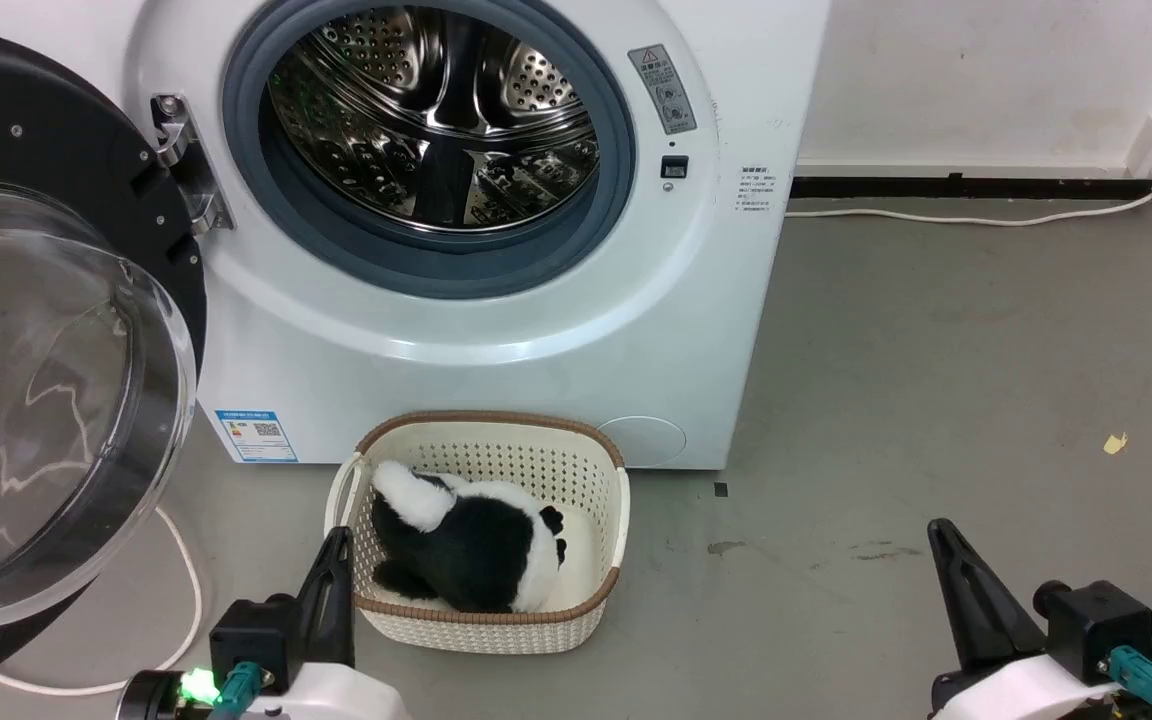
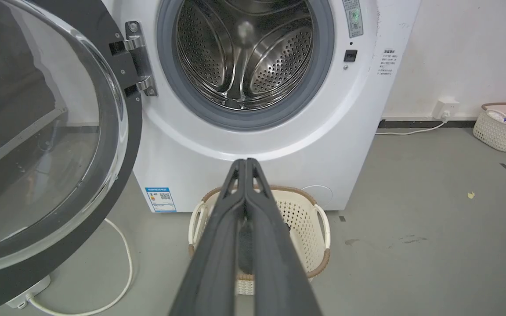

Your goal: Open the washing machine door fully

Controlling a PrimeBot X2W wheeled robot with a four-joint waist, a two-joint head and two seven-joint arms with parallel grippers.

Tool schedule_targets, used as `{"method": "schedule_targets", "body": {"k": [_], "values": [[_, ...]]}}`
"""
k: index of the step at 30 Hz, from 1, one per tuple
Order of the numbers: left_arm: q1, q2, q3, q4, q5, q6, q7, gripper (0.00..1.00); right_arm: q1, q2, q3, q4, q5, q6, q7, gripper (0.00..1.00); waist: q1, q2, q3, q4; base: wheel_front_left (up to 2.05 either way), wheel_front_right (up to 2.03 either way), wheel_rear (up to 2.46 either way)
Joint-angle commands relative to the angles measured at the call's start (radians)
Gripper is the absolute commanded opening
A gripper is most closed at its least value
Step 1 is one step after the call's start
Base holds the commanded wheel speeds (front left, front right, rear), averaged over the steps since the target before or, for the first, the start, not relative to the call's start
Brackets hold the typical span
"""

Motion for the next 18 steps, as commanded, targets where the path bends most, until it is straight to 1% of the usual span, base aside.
{"method": "schedule_targets", "body": {"k": [1, 18], "values": [[-0.015, -0.004, 0.007, -0.007, 0.011, -0.004, 0.005, 0.00, -0.012, 0.003, 0.002, -0.006, -0.010, 0.001, 0.005, 0.00, 0.0000, -0.0001, 0.000, 0.000, 0.00, 0.00, 0.00], [-0.023, -0.012, 0.032, -0.023, 0.035, -0.021, 0.040, 0.00, -0.027, 0.004, 0.007, -0.009, -0.026, 0.001, 0.034, 0.00, 0.0000, -0.0001, 0.003, -0.005, 0.00, 0.00, 0.00]]}}
